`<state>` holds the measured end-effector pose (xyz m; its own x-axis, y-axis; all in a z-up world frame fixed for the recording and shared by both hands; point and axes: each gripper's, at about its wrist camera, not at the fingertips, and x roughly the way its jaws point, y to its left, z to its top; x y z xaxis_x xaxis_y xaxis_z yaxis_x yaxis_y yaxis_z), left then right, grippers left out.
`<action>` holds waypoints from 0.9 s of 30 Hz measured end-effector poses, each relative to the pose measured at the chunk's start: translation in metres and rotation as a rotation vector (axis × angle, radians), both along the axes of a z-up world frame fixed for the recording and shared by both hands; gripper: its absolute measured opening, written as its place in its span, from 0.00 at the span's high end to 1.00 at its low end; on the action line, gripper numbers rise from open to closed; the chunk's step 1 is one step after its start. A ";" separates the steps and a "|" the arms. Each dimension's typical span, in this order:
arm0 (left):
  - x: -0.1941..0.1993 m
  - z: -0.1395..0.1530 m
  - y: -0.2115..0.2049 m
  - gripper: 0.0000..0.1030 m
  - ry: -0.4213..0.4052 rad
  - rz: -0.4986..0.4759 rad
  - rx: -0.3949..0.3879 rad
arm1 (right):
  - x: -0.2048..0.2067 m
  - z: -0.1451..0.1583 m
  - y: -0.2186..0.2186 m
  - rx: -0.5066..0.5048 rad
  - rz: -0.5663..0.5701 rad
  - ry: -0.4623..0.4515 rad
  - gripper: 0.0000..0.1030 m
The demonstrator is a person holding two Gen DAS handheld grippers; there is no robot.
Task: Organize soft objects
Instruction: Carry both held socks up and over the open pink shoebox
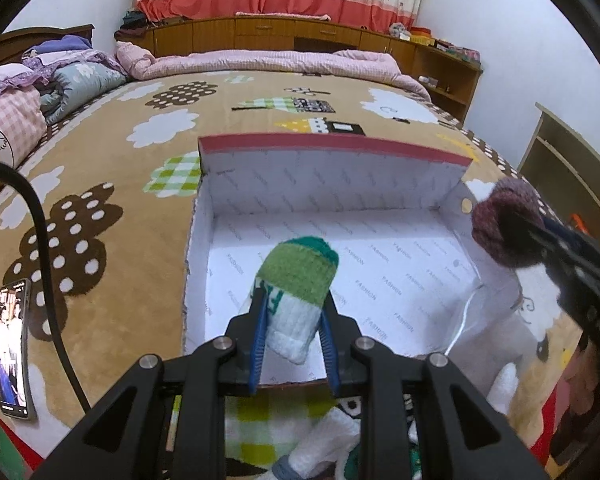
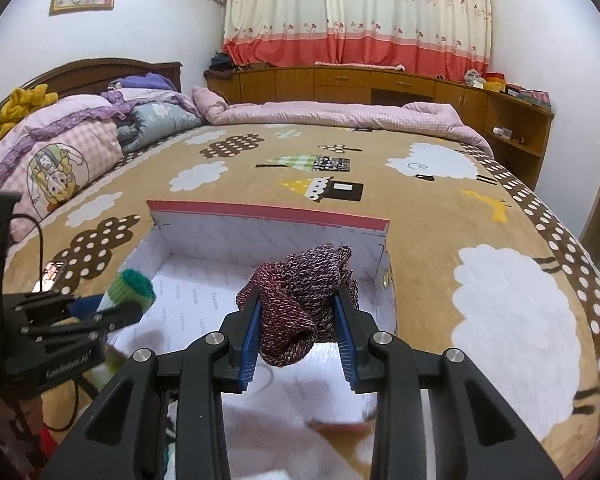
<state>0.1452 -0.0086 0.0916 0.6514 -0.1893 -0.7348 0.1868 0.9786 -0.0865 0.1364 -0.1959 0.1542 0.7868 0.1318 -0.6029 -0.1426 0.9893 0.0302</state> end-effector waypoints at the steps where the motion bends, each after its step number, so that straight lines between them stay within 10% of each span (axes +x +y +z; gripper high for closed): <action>1: 0.001 -0.002 0.000 0.76 0.004 0.000 0.001 | 0.005 -0.002 0.000 0.001 -0.001 0.009 0.67; 27: 0.023 -0.043 -0.008 0.74 0.068 0.007 0.032 | 0.084 -0.064 -0.013 -0.005 -0.078 0.185 0.66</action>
<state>0.1684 -0.0169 0.0490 0.6013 -0.1604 -0.7827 0.1743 0.9824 -0.0674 0.2208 -0.2092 0.0902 0.6701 0.0712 -0.7388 -0.0579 0.9974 0.0437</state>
